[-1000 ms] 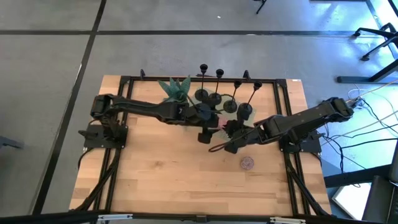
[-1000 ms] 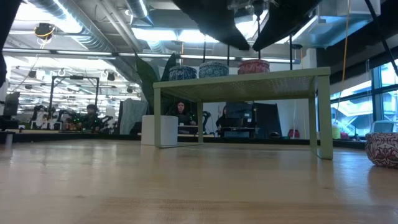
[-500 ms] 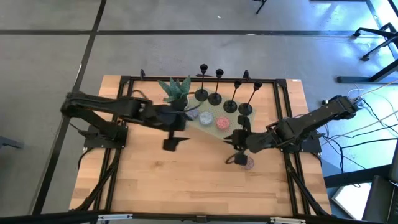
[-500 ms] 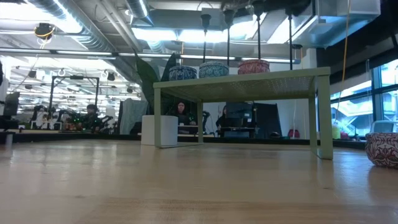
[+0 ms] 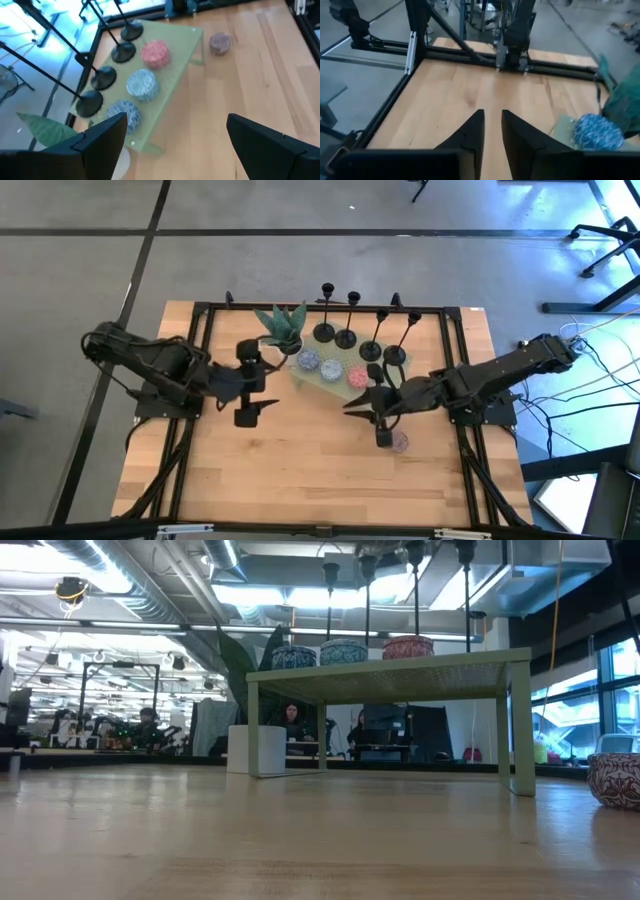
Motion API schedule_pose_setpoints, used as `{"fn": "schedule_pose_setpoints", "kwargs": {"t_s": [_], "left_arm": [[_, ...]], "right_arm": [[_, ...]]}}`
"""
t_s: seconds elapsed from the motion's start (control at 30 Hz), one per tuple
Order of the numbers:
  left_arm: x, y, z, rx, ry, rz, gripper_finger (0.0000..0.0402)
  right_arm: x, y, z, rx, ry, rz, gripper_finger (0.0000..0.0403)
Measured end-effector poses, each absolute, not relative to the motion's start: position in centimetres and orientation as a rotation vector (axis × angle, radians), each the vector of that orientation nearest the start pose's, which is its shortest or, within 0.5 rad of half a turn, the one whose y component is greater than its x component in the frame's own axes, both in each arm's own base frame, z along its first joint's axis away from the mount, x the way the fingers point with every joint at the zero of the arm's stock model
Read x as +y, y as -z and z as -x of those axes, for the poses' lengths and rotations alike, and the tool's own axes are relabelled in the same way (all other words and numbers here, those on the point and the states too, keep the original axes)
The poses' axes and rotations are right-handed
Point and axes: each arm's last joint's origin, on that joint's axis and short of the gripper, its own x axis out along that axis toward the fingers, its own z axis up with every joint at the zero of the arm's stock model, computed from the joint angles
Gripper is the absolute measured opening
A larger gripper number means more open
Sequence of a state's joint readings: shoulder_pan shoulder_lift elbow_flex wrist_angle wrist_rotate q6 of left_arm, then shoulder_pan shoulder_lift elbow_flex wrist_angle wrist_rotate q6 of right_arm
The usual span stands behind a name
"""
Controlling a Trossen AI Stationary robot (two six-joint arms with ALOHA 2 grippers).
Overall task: Stock candles and holders on shelf
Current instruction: Align the red scented candle with the other scented candles on the shelf
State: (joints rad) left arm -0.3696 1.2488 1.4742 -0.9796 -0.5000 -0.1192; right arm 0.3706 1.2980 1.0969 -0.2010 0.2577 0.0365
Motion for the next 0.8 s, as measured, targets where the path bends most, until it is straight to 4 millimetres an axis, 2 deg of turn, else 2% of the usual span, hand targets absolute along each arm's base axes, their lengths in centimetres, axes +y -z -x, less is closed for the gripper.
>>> {"fn": "schedule_pose_setpoints", "kwargs": {"t_s": [0.23, 0.53, 0.67, 0.8], "left_arm": [[-7.7, -40.0, -21.6, 0.697, -0.165, -0.191, 0.034], [-7.7, -39.9, -21.3, 0.7, -0.225, -0.236, 0.034], [-7.7, -39.9, -21.3, 0.706, -0.231, -0.228, 0.034], [-7.7, -39.9, -21.3, 0.699, -0.253, -0.219, 0.034]], "right_arm": [[10.0, -34.1, -27.4, 0.309, -0.114, 0.09, 0.0121], [10.8, -39.2, -26.6, 0.24, -0.153, 0.095, 0.0209], [11.1, -40.1, -25.9, 0.299, -0.134, 0.091, 0.0242], [11.0, -40.1, -24.9, 0.423, -0.078, 0.048, 0.0267]]}}
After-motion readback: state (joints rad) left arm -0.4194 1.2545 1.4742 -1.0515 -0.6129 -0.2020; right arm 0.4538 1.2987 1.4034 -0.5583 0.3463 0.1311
